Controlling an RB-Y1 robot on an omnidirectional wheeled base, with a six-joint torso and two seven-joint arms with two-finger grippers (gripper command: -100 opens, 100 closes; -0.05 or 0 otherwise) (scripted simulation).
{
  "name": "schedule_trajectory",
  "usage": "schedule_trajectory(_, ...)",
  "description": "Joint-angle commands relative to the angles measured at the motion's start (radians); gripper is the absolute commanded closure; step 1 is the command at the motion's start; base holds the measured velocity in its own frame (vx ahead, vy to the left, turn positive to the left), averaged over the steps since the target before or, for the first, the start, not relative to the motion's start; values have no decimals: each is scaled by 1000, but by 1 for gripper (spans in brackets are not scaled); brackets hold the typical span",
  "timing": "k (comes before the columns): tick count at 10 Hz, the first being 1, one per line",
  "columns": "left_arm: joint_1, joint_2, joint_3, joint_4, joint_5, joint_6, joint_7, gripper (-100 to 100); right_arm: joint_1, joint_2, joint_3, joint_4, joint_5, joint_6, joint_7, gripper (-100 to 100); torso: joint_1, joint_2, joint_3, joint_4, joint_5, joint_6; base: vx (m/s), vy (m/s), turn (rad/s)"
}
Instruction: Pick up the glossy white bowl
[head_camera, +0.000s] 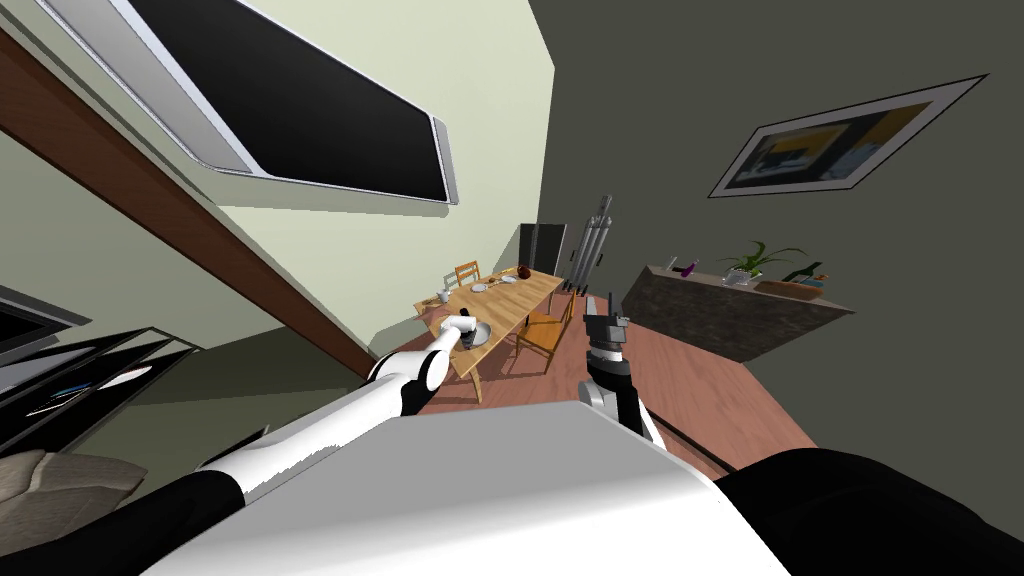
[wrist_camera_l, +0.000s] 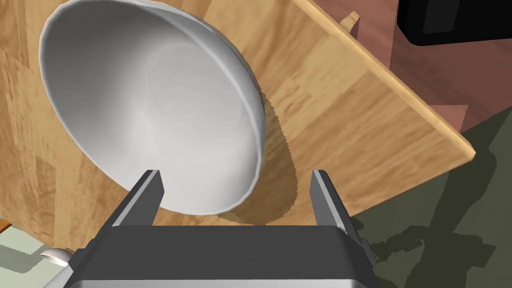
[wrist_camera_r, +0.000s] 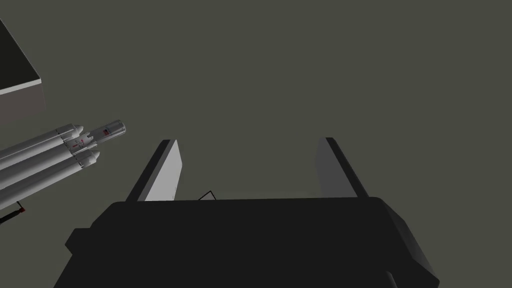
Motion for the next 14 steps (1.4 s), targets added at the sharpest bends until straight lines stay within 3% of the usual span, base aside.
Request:
schedule_trajectory(1, -50, 9, 5, 50, 3, -36, 11, -100, 0, 0, 0, 0, 0, 0, 0, 0, 0, 0, 0, 0, 0, 0, 10, 13, -15)
schedule_trajectory(3, -54, 9, 5, 117, 3, -36, 11, -100, 0, 0, 0, 0, 0, 0, 0, 0, 0, 0, 0, 0, 0, 0, 2, 3, 0)
schedule_trajectory(4, -54, 9, 5, 87, 3, -36, 11, -100, 0, 0, 0, 0, 0, 0, 0, 0, -1, 0, 0, 0, 0, 0, 0, 0, 0)
schedule_trajectory(7, -70, 12, 6, 143, 3, -49, 15, -100, 0, 0, 0, 0, 0, 0, 0, 0, -1, 1, 0, 0, 0, 0, 0, 0, 0)
schedule_trajectory(8, -73, 13, 6, 151, 3, -56, 17, 0, 0, 0, 0, 0, 0, 0, 0, 0, -1, 1, 0, 0, 0, 0, 0, 0, 0)
schedule_trajectory(9, -48, 11, -2, 156, 5, -85, 18, -100, 0, 0, 0, 0, 0, 0, 0, 0, -1, 1, 0, 0, 0, 0, 37, -3, -23)
schedule_trajectory(14, -46, 12, -3, 155, 6, -89, 18, -100, 0, 0, 0, 0, 0, 0, 0, 0, -1, 0, 0, 0, 0, 0, 22, 0, -2)
